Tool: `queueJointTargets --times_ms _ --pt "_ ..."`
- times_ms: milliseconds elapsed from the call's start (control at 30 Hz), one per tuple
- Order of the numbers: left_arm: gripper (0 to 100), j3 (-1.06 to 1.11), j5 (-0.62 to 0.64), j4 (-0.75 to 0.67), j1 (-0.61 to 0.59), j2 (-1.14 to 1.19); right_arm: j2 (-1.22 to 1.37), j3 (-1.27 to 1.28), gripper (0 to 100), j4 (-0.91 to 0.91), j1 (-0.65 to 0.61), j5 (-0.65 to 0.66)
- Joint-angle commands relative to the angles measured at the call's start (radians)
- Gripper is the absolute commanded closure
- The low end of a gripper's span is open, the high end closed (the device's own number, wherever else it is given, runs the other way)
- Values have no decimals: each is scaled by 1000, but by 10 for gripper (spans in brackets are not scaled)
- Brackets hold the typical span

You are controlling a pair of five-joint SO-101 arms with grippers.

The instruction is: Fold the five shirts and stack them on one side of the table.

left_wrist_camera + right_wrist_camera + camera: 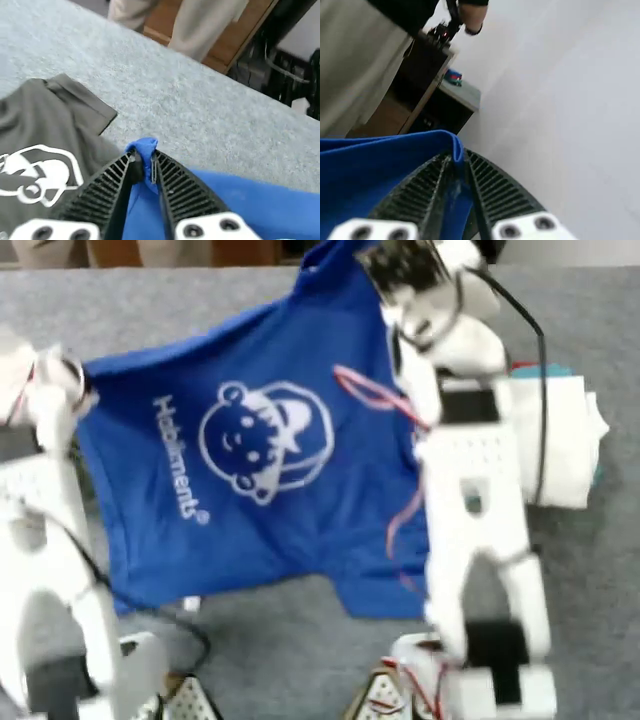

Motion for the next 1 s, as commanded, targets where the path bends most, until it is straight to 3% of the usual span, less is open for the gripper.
queueJointTargets --times_ms 0,200,400,667,967 --pt "982 -324 20 66 6 228 188 -278 997 23 -4 -2" --pt "982 -712 18 308 5 461 424 -687 997 308 -2 -46" --pt "982 -914 20 382 5 575 582 -1004 997 503 1 -84" --pt "982 -967 14 451 6 605 727 -1277 997 724 1 -84" --pt "982 -971 11 629 12 573 731 -1491 996 1224 1 -25"
